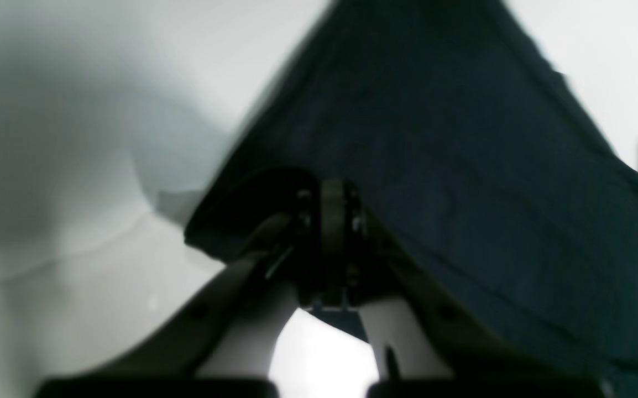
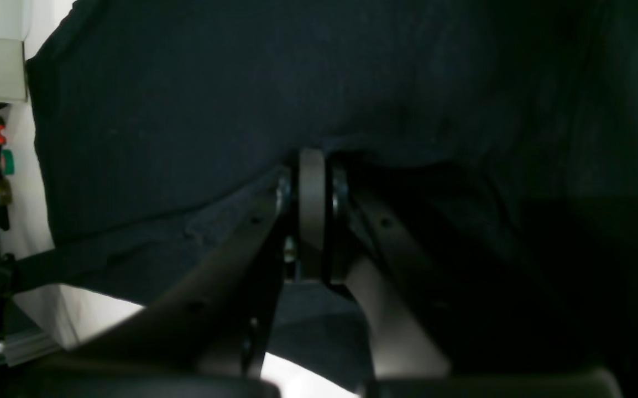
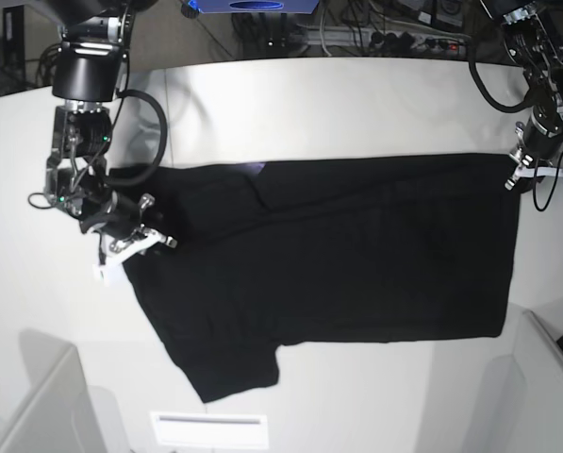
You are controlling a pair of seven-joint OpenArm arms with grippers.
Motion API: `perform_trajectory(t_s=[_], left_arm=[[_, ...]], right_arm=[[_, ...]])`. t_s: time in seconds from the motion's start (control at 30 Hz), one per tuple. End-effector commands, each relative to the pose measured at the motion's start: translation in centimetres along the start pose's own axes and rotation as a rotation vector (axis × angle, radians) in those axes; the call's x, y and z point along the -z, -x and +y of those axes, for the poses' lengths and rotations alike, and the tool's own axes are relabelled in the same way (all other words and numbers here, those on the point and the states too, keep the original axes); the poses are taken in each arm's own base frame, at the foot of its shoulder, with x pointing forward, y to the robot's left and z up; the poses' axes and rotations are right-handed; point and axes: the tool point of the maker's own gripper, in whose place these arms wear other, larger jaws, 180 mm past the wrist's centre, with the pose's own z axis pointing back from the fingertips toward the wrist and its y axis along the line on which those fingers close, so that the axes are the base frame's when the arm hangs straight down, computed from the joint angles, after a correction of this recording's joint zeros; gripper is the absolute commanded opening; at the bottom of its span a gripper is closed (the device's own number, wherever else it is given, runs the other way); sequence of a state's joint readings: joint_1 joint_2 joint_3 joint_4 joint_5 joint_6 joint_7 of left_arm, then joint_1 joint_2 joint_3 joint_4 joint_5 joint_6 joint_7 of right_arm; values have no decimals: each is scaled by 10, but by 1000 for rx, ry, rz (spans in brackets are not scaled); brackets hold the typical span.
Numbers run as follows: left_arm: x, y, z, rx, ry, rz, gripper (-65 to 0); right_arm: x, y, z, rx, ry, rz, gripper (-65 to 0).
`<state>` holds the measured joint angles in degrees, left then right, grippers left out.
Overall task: Fold the T-shirt properly
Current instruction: 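Fold the sleeve side inward with the right gripper toward the shirt center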
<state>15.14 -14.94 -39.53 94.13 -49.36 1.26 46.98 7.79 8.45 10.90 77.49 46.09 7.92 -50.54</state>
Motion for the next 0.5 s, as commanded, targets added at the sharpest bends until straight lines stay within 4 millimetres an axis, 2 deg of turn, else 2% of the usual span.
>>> perform_trajectory(t_s=[0.0, 0.2, 0.47], left_arm=[[-1, -15, -4, 13, 18, -38, -650], [3, -12, 0, -2, 10, -28, -650], [5, -19, -6, -4, 23, -43, -650]], right_arm=[[-5, -21, 8, -20, -19, -52, -650], [-4, -23, 12, -23, -27, -56, -650], [5, -29, 37, -91, -64, -39, -650]])
